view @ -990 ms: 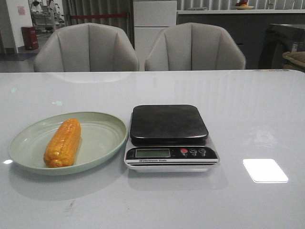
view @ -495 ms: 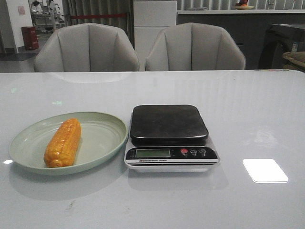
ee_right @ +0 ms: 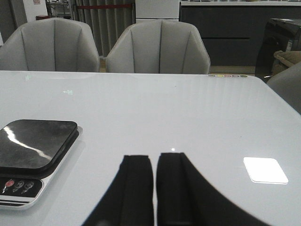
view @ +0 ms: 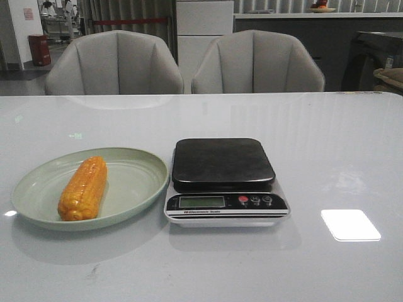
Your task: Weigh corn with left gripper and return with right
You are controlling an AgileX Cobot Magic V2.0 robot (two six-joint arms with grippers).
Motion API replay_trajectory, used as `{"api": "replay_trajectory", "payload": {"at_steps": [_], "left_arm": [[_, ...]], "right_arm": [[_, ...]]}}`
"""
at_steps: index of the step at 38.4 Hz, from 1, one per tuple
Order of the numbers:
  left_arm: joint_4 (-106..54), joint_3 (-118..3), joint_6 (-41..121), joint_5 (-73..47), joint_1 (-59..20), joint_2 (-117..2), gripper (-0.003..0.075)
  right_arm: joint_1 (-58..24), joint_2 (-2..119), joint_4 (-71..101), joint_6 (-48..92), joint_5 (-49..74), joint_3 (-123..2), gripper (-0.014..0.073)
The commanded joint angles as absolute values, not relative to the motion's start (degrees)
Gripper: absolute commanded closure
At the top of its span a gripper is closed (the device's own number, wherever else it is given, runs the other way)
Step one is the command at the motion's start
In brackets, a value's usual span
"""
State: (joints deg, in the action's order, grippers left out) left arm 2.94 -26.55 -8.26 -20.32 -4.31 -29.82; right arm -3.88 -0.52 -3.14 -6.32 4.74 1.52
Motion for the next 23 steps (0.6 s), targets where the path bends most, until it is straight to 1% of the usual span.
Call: {"api": "replay_trajectory", "payload": {"at_steps": [1,6,13,19,23], "left_arm": [[2.5,-30.9,-8.1,-18.6,-6.1,-33.7,0.0224],[2.5,-34.6,-8.1,-20.9,-9.8,-39.5,0.0216],[1.5,-39.7,-8.4,-20.9,-16.4,-48.4,0.0216],[1.1,-44.1,-10.5,-21.1,-19.7,-57.3,0.0213],[0.9,-46.7,-11.5,-21.3,-20.6,-63.0,0.0159]], "right_arm": [[-4.0,-1.6,-3.8,-5.9,0.0,2.1,0.0398],[-4.0,-1.6,-3.8,-5.9,0.0,2.1,0.0398],[-4.0,-1.6,-3.8,-5.9,0.0,2.1,0.0398],[-4.0,-1.6,-3.8,-5.9,0.0,2.1,0.0398],[-4.0,-1.6,-3.8,-5.9,0.0,2.1,0.0398]]}}
